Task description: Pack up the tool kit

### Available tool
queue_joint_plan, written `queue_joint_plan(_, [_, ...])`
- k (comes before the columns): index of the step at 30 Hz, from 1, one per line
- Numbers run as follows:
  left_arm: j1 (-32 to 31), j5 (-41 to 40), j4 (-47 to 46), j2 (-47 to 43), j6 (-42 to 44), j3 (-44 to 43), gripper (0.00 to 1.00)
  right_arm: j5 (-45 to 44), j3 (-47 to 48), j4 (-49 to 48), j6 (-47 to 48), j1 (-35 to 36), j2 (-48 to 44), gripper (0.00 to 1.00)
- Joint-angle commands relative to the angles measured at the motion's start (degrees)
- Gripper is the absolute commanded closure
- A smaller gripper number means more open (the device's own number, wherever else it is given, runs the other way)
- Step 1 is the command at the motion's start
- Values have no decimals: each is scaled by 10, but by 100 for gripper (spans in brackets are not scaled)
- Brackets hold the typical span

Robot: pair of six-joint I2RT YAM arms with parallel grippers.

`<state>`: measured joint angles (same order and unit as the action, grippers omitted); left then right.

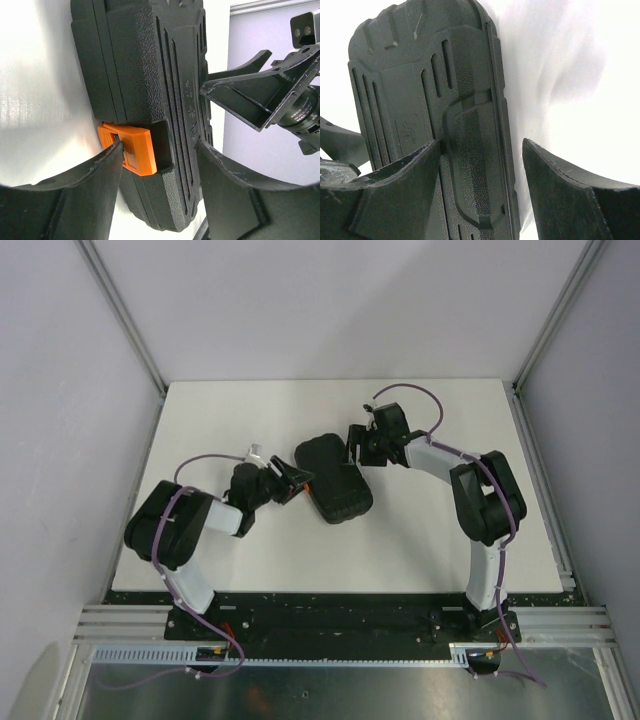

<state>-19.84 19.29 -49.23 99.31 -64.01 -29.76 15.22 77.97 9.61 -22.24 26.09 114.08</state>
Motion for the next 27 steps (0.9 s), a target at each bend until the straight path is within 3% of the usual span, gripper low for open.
queue_joint_plan(1, [-17,29,-31,19,9,-39,34,-27,-35,108,29,34,72,29])
queue_joint_plan(13, [-22,54,-31,-7,12,-54,47,-27,-35,111,33,40,79,30])
queue_joint_plan(19, [-24,50,-27,-4,13,-70,35,-54,-35,126,54,55,83,31])
queue_joint_plan(22, [-27,51,18,-6,25,-86,34,-73,-35,133,65,67,83,32])
queue_joint_plan(27, [-37,39,137,-21,60,-125,43,-96,-35,139,72,88,86,34])
